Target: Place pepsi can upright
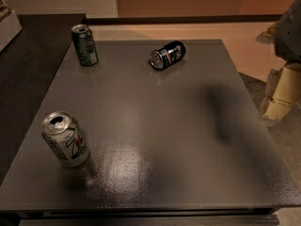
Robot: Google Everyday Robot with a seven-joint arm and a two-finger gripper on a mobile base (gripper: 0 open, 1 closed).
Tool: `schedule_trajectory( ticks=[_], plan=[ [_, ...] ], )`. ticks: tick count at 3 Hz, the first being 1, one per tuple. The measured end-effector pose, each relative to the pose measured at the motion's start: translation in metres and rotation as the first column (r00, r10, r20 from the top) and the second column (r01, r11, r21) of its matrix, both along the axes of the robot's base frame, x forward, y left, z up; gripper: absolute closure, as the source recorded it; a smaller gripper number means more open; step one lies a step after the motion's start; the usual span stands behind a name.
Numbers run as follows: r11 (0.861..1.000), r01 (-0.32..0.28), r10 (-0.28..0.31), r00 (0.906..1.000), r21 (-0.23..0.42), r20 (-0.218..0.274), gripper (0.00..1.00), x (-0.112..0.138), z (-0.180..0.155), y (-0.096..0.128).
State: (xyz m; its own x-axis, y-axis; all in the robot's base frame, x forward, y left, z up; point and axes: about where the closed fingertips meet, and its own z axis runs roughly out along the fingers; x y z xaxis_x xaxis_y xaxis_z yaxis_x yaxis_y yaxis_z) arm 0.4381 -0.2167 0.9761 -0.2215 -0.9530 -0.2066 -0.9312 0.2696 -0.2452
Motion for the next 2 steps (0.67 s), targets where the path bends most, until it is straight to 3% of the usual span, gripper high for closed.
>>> schedule_trajectory(
  ticks=[2],
  plan=[
    [0.999, -0.024, 0.024, 0.9997, 0.027, -0.004, 0.00, 0.012, 0.001, 0.003]
  ],
)
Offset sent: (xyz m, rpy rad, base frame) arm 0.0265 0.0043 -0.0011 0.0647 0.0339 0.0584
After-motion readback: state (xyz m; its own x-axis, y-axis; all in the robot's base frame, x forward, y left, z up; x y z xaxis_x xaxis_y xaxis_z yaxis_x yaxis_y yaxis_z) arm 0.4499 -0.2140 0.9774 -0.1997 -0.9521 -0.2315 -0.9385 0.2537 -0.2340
